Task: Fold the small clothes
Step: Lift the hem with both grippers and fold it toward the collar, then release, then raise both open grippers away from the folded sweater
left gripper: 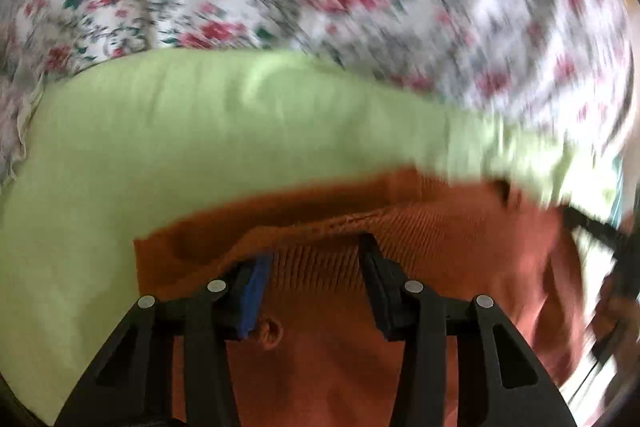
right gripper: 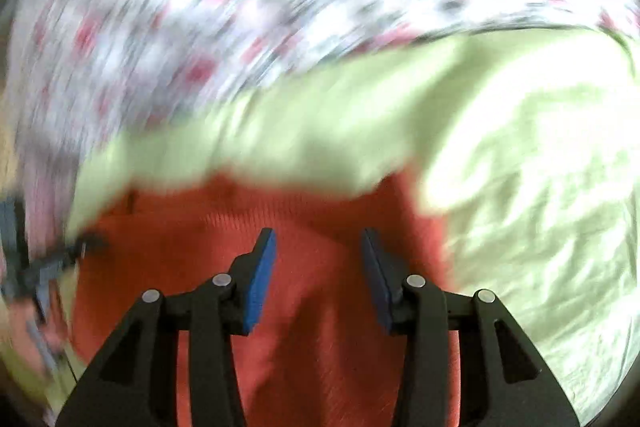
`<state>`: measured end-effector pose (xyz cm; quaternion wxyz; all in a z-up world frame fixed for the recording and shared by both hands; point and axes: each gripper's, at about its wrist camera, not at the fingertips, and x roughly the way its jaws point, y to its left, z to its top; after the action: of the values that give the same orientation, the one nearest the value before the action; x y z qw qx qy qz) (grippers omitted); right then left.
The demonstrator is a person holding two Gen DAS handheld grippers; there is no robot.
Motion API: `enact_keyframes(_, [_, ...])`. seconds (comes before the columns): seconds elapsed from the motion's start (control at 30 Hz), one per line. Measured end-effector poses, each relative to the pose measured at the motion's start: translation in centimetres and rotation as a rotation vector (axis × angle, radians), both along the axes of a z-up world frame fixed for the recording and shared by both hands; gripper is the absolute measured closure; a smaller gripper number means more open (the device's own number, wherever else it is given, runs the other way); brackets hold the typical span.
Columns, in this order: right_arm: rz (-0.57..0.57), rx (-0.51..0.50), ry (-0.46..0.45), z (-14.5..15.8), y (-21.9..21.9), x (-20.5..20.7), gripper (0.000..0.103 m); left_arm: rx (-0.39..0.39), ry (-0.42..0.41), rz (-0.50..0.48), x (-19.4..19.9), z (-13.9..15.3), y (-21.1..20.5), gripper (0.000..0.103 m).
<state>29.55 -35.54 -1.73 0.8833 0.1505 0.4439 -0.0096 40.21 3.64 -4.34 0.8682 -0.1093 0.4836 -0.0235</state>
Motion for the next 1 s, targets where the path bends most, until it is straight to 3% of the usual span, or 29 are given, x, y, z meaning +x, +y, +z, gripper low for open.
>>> enact_keyframes(0.07, [-0.079, 0.071, -0.044, 0.9, -1.7, -0.2, 0.057, -0.019, -0.027, 0.058, 0.0, 0.9, 0.7, 0.056])
enact_keyframes(0.13, [-0.081, 0.097, -0.055, 1.4, -2.0, -0.9, 0.057, -0.015, -0.06, 0.081, -1.1, 1.7, 0.9, 0.049])
enact_keyframes(0.3, [0.017, 0.12, -0.036, 1.7, -0.5, -4.6, 0.056, 0.022, -0.07, 0.115, -4.3, 2.2, 1.5, 0.042])
enact_keyframes(0.47, [0.091, 0.115, 0.011, 1.0, 0.8, -9.4, 0.056, -0.039, -0.027, 0.145, -8.8, 1.2, 2.9, 0.042])
enact_keyframes(0.57, [0.099, 0.114, 0.047, 0.0, 1.2, -13.0, 0.056, -0.035, -0.007, 0.136, -11.5, 0.2, 2.8, 0.042])
enact_keyframes(0.7, [0.056, 0.122, 0.105, -1.5, 0.4, -15.9, 0.056, 0.019, 0.036, 0.111, -13.3, -1.6, 2.5, 0.042])
enact_keyframes(0.8, [-0.044, 0.038, 0.167, -2.2, -1.0, -17.7, 0.056, 0.052, 0.084, 0.157, -13.9, -2.7, 3.6, 0.042])
enact_keyframes(0.9, [-0.144, 0.106, 0.163, -1.9, -3.3, -19.9, 0.056, 0.0, 0.083, 0.182, -15.6, -2.4, 4.6, 0.041])
enact_keyframes(1.0, [-0.144, 0.114, 0.125, -0.6, -3.5, -21.2, 0.056, -0.031, 0.092, 0.193, -17.6, -2.2, 4.8, 0.036])
